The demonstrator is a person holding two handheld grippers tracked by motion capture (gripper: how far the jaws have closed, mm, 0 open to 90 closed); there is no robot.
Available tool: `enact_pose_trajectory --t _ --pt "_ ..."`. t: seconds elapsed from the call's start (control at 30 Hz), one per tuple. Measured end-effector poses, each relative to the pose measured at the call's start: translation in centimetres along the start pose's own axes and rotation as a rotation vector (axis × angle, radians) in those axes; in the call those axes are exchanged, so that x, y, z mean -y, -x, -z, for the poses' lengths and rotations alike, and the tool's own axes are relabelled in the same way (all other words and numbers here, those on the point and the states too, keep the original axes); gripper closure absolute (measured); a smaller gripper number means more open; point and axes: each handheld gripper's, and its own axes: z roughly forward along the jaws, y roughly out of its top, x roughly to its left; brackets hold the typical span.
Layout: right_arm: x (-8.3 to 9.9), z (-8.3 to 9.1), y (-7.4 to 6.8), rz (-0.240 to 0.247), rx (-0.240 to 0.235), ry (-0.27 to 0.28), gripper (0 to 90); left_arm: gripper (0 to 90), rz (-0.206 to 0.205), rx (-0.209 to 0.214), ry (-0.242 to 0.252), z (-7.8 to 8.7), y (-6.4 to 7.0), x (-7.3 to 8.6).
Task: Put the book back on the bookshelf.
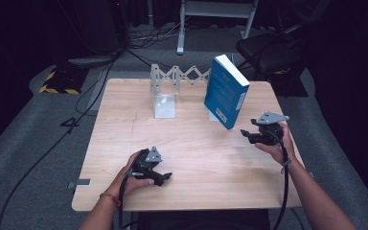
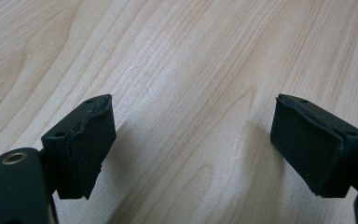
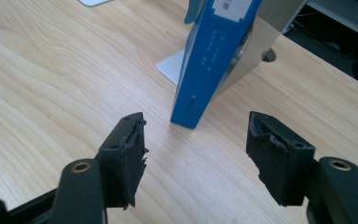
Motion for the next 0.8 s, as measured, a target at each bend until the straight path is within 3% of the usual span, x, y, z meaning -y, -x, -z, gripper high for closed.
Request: enact_pose_trajectory --t 0.33,0.57,0.8 --pt "2.0 2.2 -0.4 0.023 -0.035 -0.015 30.3 14.5 0.001 -0.003 0.0 0.0 0.0 0.0" --pt "3.6 3.4 -0.5 0.04 -0.012 -0.038 28.3 14.5 0.0 -0.003 -0.001 0.0 0.0 0.0" --pt "5.5 4.3 -0.4 0.035 -0.039 -0.042 26.2 14.5 0.002 -0.004 0.0 0.0 0.0 0.0"
